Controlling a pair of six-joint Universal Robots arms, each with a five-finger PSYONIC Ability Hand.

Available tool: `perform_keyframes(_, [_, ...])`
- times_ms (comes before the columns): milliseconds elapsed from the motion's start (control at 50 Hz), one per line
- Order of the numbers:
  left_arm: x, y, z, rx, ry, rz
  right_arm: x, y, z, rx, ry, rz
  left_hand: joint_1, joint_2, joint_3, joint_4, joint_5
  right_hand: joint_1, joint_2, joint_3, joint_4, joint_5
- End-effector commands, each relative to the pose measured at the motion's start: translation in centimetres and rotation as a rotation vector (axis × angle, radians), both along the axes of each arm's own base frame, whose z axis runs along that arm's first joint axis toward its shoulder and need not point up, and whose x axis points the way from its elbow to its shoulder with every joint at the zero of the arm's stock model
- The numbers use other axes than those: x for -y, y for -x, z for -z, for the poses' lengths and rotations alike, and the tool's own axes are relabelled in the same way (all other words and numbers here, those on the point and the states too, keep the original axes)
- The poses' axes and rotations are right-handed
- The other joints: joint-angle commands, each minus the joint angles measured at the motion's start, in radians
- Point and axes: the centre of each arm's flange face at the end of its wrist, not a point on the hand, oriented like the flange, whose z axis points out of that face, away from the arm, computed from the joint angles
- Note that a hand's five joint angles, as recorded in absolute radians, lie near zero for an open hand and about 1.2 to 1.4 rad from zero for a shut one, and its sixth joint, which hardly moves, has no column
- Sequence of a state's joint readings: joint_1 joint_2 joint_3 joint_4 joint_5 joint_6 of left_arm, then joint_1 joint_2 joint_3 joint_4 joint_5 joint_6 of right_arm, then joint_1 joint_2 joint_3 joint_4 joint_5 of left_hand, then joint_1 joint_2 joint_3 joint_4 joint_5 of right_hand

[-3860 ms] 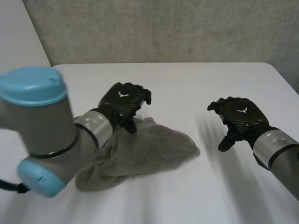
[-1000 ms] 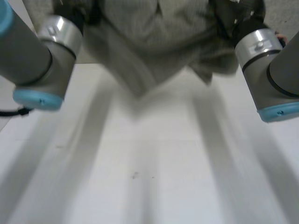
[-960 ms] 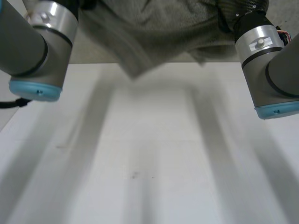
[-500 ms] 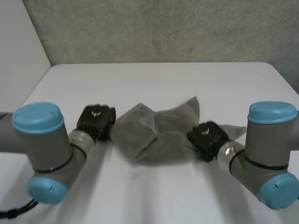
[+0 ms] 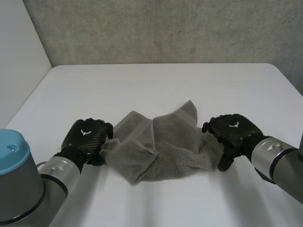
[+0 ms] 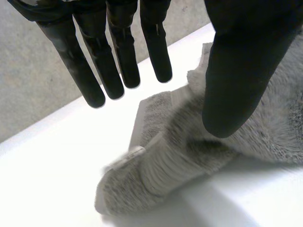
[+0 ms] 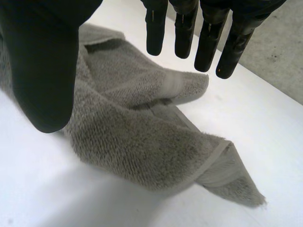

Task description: Fold the towel.

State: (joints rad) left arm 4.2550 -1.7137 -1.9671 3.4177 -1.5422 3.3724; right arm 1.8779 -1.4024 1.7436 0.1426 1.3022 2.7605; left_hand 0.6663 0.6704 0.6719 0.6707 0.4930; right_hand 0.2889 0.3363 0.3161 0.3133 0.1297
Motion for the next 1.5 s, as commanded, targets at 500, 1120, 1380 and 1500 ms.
perform_keyframes(500, [3.3,4.3,-1.7,0.036,-0.148,0.298,0.2,0.6,1.9,0.088,-0.054,-0.002,-0.048,-0.052,-0.053,-0.052,-0.049,0.010,-0.037,-0.017,-0.014,-0.005])
perform_keyframes(1120, [-1.1,1.6,-2.6,0.128,-0.152,0.303,4.0,-0.2,-2.5,0.094,0.003,-0.010,0.730,0.726,0.724,0.726,0.729,-0.089,-0.137,-0.117,-0.114,-0.105])
perform_keyframes(1380, [-5.8,-1.2,-3.3,0.133,-0.103,0.247,4.8,-5.1,-2.7,-0.023,0.021,-0.202,0.730,0.726,0.724,0.726,0.729,-0.054,-0.102,-0.081,-0.079,-0.070])
perform_keyframes(1500, [-7.2,-2.0,-3.9,0.116,-0.035,0.233,4.9,-6.9,-1.9,-0.062,0.063,-0.271,0.730,0.726,0.724,0.726,0.729,-0.051,-0.099,-0.078,-0.076,-0.067])
